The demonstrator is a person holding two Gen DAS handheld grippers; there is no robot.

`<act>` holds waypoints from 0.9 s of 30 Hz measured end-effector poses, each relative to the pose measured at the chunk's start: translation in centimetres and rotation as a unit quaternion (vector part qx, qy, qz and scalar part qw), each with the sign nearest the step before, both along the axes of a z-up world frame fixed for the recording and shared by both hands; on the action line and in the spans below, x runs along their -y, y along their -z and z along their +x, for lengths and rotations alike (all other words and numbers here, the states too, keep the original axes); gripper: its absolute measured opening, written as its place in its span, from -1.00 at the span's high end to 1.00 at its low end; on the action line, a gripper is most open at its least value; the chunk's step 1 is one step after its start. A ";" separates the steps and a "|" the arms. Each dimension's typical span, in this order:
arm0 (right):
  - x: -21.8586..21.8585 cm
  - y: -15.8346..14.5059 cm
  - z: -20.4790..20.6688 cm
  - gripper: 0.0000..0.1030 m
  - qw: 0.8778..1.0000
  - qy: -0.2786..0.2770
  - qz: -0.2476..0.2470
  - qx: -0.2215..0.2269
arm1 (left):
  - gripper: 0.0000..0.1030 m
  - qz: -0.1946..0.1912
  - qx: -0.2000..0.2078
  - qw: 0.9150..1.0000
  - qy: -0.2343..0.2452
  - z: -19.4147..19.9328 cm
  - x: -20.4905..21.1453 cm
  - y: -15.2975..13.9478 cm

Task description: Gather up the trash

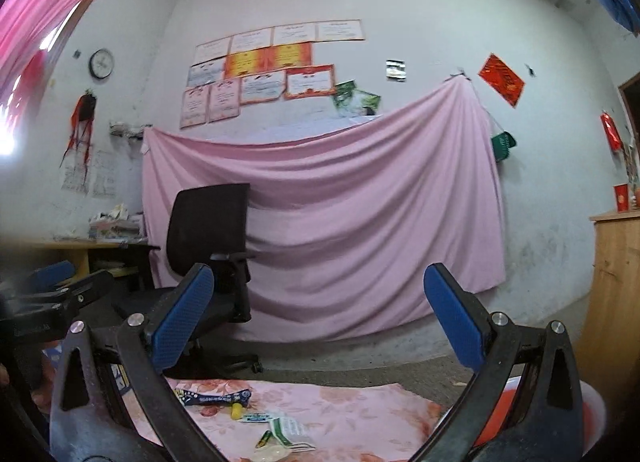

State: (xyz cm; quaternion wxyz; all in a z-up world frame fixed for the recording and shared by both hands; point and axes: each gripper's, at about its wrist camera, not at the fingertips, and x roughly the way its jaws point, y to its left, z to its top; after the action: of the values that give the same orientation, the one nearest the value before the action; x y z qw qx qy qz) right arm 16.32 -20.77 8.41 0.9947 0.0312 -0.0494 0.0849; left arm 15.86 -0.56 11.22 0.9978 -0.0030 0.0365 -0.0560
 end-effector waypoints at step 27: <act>-3.1 13.4 16.9 -0.83 0.882 -0.125 -0.072 -0.449 | -0.55 0.088 -0.366 0.926 -0.027 18.0 0.2 15.9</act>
State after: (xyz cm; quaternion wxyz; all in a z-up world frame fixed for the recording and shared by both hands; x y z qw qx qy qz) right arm 33.24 -17.66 -5.04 0.8909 0.0005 0.4130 0.1891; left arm 33.89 -0.75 -4.64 0.9123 0.0638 0.4041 -0.0209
